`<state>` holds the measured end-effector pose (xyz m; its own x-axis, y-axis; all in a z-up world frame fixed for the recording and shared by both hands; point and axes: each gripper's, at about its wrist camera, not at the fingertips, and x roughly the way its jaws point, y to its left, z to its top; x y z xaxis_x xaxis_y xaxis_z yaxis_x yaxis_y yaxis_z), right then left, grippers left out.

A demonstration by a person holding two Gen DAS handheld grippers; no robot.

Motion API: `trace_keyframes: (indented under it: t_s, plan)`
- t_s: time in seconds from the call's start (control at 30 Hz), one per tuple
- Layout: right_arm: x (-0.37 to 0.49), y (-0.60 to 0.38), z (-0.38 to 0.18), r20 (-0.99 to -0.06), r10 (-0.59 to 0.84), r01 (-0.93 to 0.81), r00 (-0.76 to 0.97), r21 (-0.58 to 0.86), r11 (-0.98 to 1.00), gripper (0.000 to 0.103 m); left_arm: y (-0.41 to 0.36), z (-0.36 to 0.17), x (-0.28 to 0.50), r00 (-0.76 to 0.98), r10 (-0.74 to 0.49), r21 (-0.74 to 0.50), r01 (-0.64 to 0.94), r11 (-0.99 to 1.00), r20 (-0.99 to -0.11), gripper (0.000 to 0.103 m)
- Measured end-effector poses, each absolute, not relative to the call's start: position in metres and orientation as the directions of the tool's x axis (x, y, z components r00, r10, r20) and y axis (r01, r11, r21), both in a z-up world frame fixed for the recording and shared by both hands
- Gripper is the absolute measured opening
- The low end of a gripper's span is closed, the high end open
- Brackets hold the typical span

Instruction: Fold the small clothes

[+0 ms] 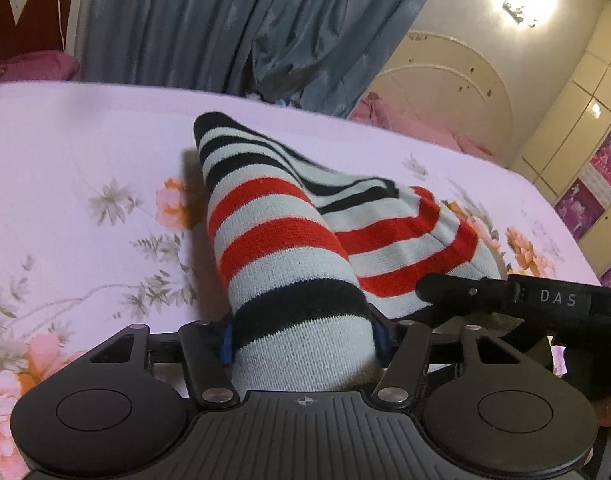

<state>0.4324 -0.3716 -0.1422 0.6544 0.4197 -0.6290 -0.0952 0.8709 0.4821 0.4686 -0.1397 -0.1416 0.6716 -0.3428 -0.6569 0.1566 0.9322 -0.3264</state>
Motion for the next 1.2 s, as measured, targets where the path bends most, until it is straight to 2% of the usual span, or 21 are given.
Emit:
trace_keyframes:
  t_s: [0.2, 0.43, 0.77, 0.97, 1.03, 1.2]
  plan:
    - [0.429, -0.340, -0.119, -0.587, 0.491, -0.170, 0.644, 0.517, 0.839, 0.030, -0.101, -0.115, 0.444, 0.706, -0.300, -0.298, 0.131, 0.946, -0.642, 0.059]
    - [0.430, -0.247, -0.103, -0.544, 0.558, -0.252, 0.626, 0.537, 0.805, 0.030, 0.006, -0.097, 0.411, 0.756, -0.232, -0.273, 0.073, 0.959, -0.612, 0.059]
    - [0.454, -0.083, -0.117, -0.564, 0.542, -0.243, 0.623, 0.518, 0.820, 0.030, 0.194, -0.122, 0.419, 0.755, -0.231, -0.271, 0.074, 0.960, -0.614, 0.059]
    - [0.477, -0.038, -0.146, -0.613, 0.516, -0.221, 0.598, 0.493, 0.841, 0.031, 0.243, -0.156, 0.435, 0.743, -0.244, -0.282, 0.078, 0.956, -0.623, 0.061]
    - [0.477, -0.034, -0.156, -0.640, 0.492, -0.199, 0.590, 0.475, 0.857, 0.033, 0.252, -0.174, 0.432, 0.743, -0.258, -0.278, 0.101, 0.955, -0.617, 0.069]
    - [0.465, -0.057, -0.171, -0.646, 0.485, -0.134, 0.589, 0.514, 0.847, 0.050, 0.255, -0.182, 0.433, 0.758, -0.278, -0.282, 0.129, 0.951, -0.589, 0.076]
